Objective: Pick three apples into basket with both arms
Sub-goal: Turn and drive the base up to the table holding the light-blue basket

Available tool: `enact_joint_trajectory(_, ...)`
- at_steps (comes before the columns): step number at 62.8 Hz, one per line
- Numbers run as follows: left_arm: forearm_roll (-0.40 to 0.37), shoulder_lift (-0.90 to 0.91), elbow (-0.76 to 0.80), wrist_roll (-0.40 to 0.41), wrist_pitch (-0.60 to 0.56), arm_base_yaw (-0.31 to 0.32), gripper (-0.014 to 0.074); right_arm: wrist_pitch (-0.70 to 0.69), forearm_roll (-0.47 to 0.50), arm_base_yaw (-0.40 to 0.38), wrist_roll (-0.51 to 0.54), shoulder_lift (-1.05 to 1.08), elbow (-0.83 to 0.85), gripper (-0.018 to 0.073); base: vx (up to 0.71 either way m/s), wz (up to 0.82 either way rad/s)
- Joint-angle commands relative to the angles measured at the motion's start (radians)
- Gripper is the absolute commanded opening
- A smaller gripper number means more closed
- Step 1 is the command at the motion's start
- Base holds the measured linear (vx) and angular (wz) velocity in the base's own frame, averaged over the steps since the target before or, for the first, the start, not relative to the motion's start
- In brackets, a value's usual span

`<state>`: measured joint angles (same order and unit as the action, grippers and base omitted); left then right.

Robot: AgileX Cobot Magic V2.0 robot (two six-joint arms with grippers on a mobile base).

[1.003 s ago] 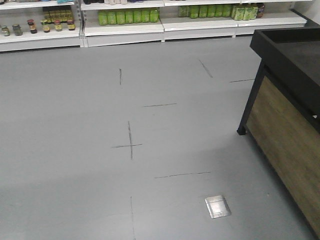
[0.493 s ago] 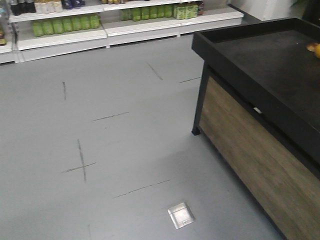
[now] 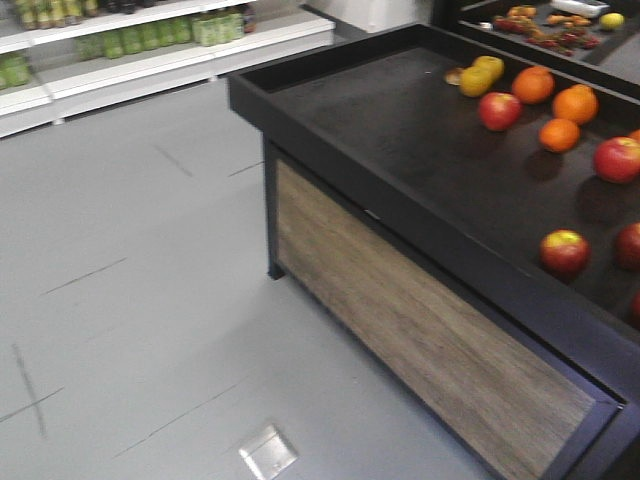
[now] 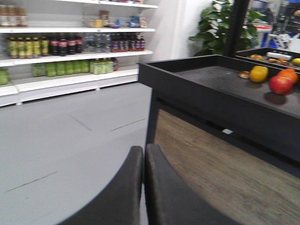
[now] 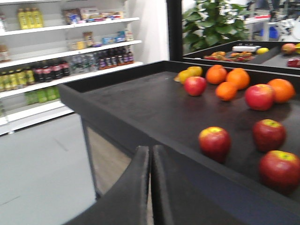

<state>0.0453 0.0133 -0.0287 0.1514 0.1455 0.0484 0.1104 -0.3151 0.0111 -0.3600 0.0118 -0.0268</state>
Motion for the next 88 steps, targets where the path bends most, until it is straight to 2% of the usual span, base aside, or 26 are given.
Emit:
enact_joint_trajectory(1,0.001,0.012,0.025,0.005,-0.080,0.001,-0.0006,-0.072,-0.012,-0.002,0.009,0.012,-0.014,-0.0005,0.11,-0.49)
enact_joint_trajectory(88,0.001,0.012,0.025,0.005,-0.080,0.001,-0.0006,-0.072,-0.012,-0.002,0.009,0.012,-0.014,-0.0005,0.07,-0.47)
